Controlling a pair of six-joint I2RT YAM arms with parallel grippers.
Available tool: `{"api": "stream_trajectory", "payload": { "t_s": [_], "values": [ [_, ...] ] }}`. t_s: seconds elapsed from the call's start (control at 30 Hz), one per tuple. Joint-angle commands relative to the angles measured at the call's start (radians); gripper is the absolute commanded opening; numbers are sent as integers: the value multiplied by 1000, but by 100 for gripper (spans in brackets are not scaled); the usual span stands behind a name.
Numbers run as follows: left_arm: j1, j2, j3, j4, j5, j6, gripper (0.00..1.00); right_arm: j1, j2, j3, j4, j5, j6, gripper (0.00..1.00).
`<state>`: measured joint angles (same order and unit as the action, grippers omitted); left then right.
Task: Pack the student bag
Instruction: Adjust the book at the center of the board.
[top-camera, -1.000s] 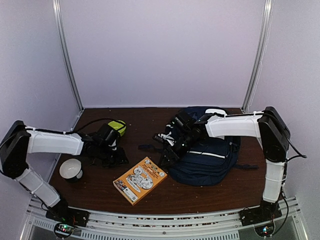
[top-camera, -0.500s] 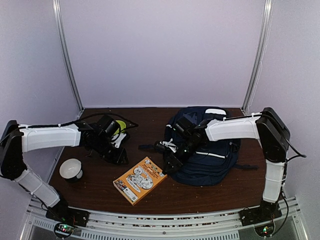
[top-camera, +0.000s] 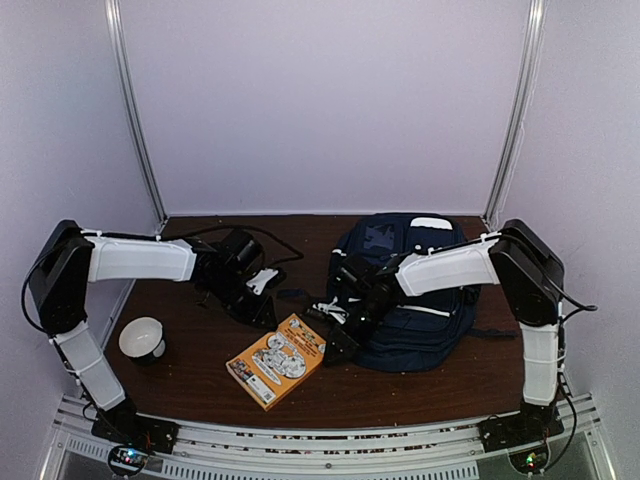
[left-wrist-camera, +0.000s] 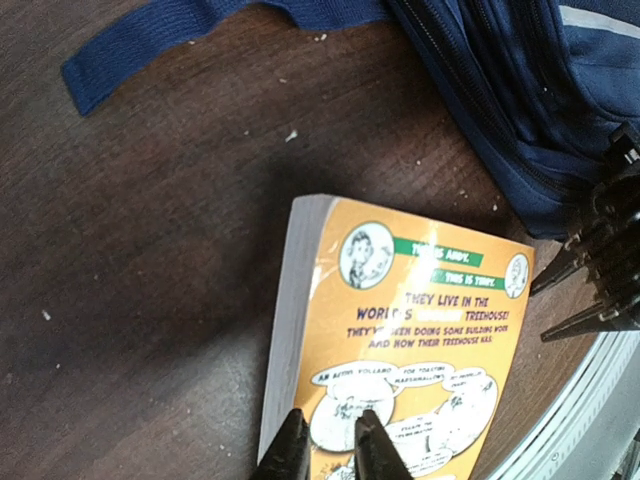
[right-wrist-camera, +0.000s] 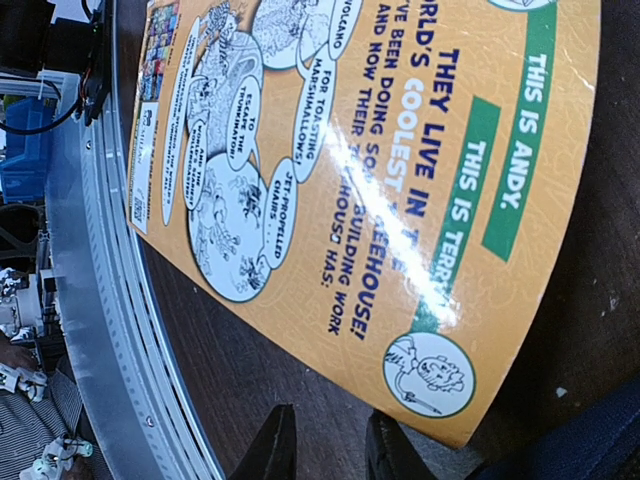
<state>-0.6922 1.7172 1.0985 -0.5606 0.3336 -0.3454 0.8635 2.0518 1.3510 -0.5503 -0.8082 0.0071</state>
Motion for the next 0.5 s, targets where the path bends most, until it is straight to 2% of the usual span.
{"api": "stream_trajectory", "payload": {
  "t_s": [0.0, 0.23, 0.37, 0.47],
  "values": [
    [-1, 19, 32, 31, 38, 28, 17, 1, 29, 15, -5, -2, 1, 25],
    [-1, 42, 33, 7, 6, 47, 27, 0, 51, 28, -13, -11, 1, 25],
    [-2, 49, 24, 8, 16, 52, 27, 1, 60, 32, -14, -9, 2, 25],
    [-2, 52, 19, 7, 36, 53, 23, 2, 62, 33, -14, -9, 3, 25]
  ]
}}
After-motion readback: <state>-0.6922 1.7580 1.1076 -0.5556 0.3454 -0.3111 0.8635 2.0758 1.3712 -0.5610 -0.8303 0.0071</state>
